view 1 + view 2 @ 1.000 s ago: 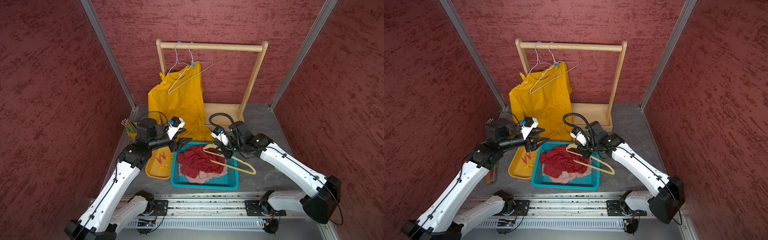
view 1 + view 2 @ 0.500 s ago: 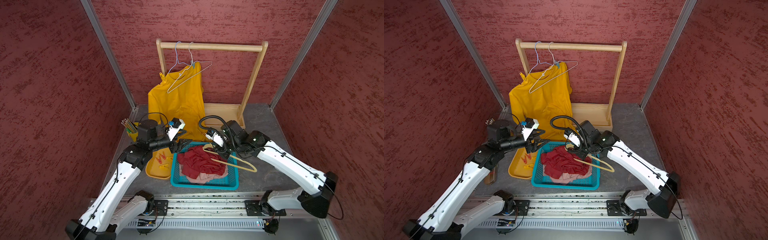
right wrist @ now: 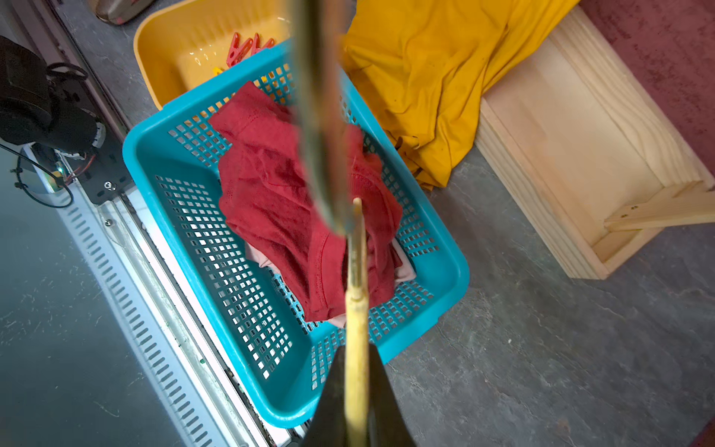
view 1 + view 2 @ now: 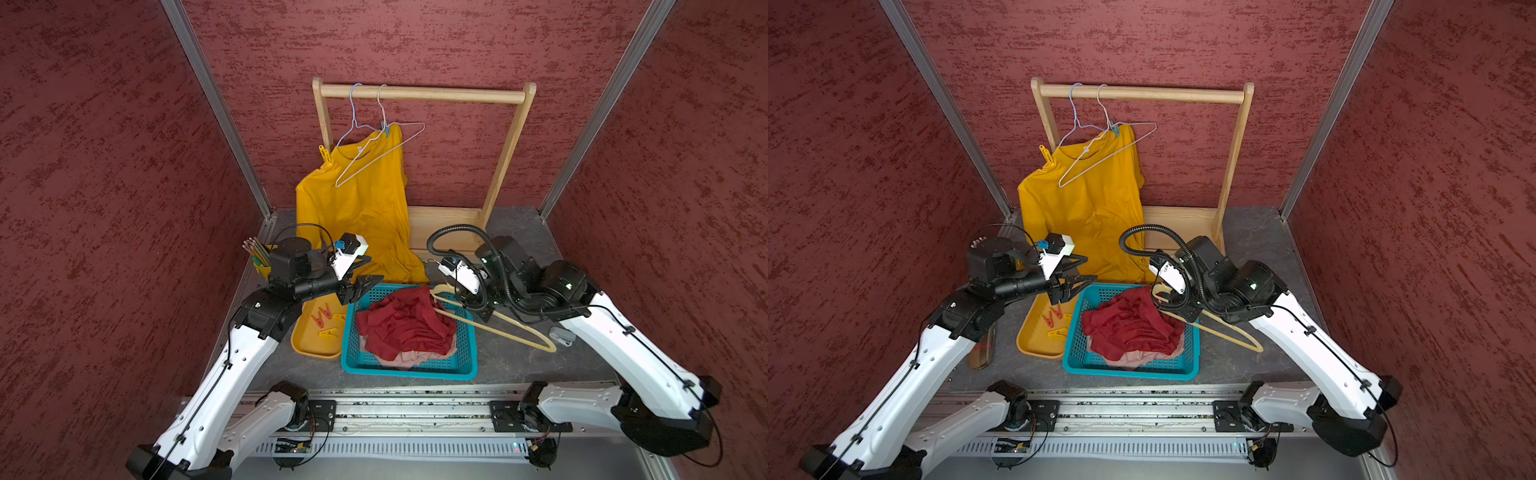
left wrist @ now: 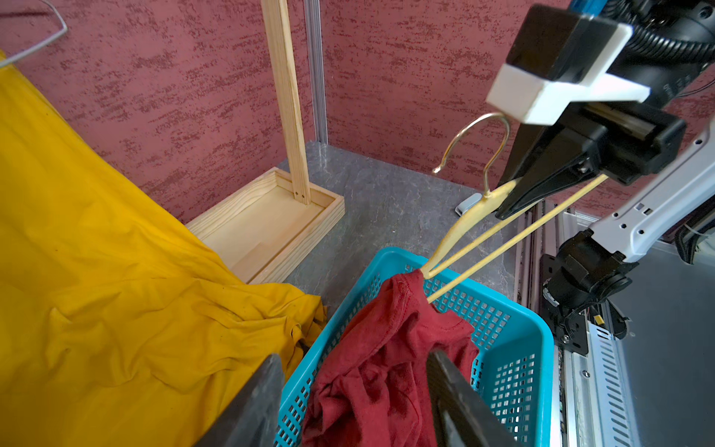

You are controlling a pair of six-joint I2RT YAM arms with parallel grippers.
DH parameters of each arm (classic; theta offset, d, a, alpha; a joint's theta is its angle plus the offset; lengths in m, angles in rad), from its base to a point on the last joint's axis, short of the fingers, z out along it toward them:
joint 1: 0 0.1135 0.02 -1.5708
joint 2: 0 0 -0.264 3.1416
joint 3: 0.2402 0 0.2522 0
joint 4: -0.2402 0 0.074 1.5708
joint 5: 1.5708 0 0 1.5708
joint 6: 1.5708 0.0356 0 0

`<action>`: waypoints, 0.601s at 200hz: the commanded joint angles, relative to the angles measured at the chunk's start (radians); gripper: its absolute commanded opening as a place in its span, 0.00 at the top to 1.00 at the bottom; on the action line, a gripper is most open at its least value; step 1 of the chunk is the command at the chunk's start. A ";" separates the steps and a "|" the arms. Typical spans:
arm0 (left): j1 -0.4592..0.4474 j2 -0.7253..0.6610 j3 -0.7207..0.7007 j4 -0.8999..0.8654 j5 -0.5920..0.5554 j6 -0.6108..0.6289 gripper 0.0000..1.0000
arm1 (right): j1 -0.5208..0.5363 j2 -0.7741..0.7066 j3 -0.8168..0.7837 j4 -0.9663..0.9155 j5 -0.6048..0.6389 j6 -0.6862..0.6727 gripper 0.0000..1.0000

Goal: Remove the clothespins securing t-shirts to the hanger
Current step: Remove the T-shirt from the hanger.

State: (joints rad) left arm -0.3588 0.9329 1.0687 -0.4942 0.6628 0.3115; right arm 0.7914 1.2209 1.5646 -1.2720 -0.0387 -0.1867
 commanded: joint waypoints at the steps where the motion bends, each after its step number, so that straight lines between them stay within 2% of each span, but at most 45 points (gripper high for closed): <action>1: 0.004 -0.021 0.033 -0.008 -0.009 0.015 0.40 | 0.003 -0.043 0.110 -0.043 0.024 0.007 1.00; 39: 0.005 -0.025 0.041 -0.003 -0.009 0.011 0.40 | 0.003 -0.067 0.249 -0.030 -0.050 0.001 1.00; 63: 0.005 -0.021 0.043 -0.003 -0.008 0.010 0.40 | 0.003 -0.096 0.268 0.018 -0.091 -0.005 1.00; 75: 0.005 -0.016 0.044 -0.003 -0.009 0.011 0.40 | 0.003 -0.121 0.220 0.083 -0.129 -0.015 1.00; 92: 0.005 -0.010 0.040 0.003 -0.007 0.009 0.40 | 0.003 -0.128 0.067 0.175 -0.178 -0.015 1.00; 120: 0.005 0.000 0.038 0.013 -0.003 0.003 0.40 | 0.005 0.017 -0.035 0.035 -0.087 0.019 1.00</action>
State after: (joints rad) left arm -0.3588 0.9237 1.0885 -0.4976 0.6529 0.3111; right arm 0.7914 1.1015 1.6096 -1.1976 -0.1570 -0.1905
